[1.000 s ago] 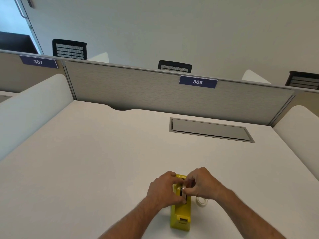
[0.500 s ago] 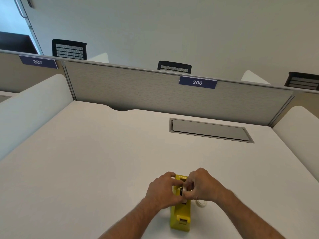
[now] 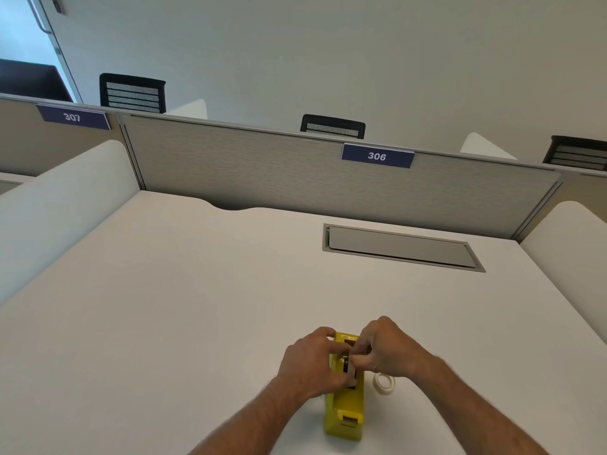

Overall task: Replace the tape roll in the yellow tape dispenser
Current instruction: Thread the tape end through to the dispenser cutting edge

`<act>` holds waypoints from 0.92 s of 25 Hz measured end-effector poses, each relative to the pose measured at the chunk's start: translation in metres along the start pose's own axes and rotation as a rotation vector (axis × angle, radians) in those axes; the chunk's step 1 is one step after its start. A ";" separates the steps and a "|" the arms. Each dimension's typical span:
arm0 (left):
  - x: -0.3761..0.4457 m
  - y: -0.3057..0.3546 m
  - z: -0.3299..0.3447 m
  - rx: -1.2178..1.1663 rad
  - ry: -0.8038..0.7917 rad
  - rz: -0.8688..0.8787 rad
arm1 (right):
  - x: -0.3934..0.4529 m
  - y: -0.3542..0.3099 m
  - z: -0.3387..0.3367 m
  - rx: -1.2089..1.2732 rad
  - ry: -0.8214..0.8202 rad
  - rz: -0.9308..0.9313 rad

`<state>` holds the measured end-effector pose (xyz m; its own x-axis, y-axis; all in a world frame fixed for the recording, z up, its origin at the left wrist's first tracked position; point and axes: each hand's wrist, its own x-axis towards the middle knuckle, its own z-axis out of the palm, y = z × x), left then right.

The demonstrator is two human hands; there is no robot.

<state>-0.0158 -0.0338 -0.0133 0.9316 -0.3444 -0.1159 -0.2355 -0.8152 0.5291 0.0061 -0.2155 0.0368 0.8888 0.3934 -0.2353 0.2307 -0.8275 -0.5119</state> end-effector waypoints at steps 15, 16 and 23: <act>-0.003 -0.004 0.003 0.070 0.036 0.072 | -0.004 -0.013 0.003 -0.390 -0.031 -0.051; -0.003 -0.004 0.003 0.072 0.040 0.081 | -0.005 -0.013 0.004 -0.391 -0.018 -0.054; -0.001 -0.008 0.001 0.078 0.013 0.105 | -0.007 -0.009 0.005 -0.237 0.033 -0.049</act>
<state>-0.0153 -0.0276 -0.0181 0.9043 -0.4237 -0.0523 -0.3518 -0.8090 0.4709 -0.0039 -0.2087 0.0392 0.8859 0.4252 -0.1856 0.3570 -0.8802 -0.3127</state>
